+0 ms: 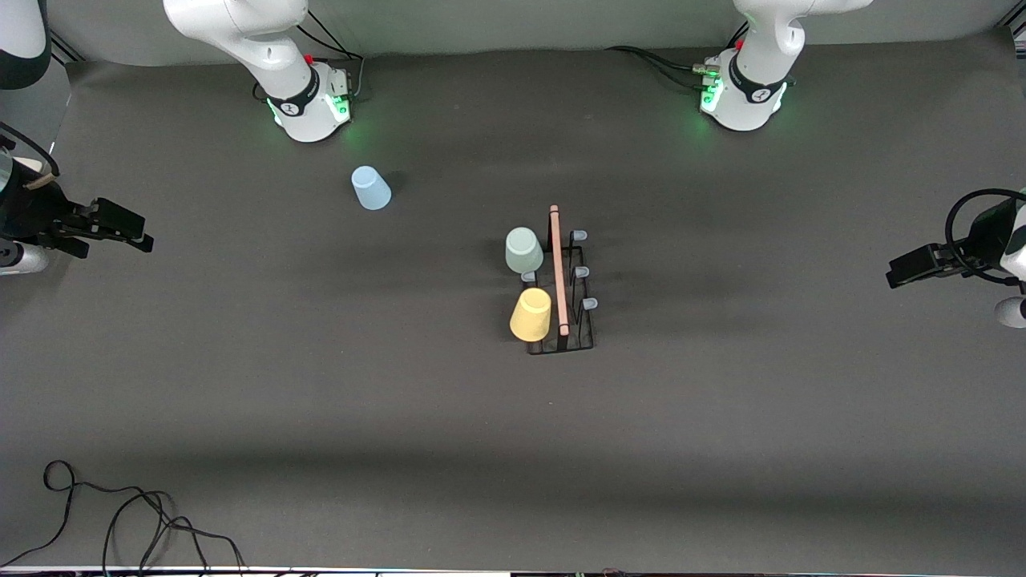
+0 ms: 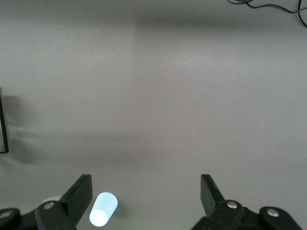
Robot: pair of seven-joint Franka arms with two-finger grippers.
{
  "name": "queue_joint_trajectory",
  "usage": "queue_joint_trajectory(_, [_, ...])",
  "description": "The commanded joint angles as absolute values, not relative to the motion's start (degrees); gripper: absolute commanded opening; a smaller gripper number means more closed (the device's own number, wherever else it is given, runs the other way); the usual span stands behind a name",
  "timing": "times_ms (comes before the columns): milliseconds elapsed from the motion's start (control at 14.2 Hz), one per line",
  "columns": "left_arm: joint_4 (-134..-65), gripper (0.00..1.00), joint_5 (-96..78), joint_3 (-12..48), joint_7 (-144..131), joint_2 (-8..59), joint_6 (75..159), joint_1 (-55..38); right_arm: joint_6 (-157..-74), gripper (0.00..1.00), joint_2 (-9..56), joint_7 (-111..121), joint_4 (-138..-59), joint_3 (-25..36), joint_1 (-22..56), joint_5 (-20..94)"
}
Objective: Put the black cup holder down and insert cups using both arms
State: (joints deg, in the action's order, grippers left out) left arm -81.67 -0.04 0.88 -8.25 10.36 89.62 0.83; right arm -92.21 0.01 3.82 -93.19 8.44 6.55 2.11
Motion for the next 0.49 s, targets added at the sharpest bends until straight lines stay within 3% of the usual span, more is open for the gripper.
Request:
queue_joint_trajectory(0, [-80.86,1.0,0.53,0.62,-8.44,10.28,89.38,0.62,-91.41,1.0,0.26,2.46,-92.2,8.09,6.85,0.88])
queue_joint_trajectory(423, [-80.77,1.0,0.44,0.62,-8.53,10.28,89.38,0.61,-91.41,1.0,0.26,2.55,-92.2,8.44,6.77,0.88])
